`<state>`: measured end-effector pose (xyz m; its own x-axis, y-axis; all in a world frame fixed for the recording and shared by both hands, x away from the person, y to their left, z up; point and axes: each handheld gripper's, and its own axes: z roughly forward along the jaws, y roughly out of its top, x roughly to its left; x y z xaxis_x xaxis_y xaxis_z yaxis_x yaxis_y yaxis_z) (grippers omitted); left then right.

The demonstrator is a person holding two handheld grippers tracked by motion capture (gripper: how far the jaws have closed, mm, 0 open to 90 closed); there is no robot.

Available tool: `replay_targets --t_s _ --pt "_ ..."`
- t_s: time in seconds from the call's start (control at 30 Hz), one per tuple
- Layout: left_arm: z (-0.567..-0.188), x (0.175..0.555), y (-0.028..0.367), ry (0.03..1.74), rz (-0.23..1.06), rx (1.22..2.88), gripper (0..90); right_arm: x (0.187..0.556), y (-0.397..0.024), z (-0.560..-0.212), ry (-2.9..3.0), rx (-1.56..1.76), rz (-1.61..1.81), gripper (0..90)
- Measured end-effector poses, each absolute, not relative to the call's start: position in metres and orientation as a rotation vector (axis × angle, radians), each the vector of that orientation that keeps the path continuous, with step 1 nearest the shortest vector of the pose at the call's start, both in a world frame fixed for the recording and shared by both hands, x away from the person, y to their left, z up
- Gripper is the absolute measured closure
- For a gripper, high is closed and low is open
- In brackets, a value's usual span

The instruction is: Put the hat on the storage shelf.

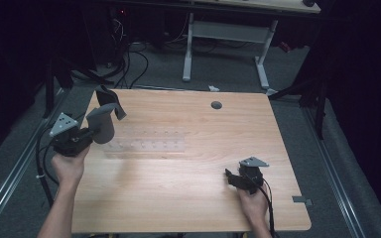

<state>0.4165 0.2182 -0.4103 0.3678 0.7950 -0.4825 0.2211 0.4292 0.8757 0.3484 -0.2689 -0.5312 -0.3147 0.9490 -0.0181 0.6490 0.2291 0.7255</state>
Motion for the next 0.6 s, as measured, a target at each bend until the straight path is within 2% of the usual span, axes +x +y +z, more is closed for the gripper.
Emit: replay_targets --t_s 0.6 --pt "-0.428 0.435 0.220 1.165 0.536 1.142 86.8 0.348 -0.269 -0.531 2.049 1.466 0.869 34.4"
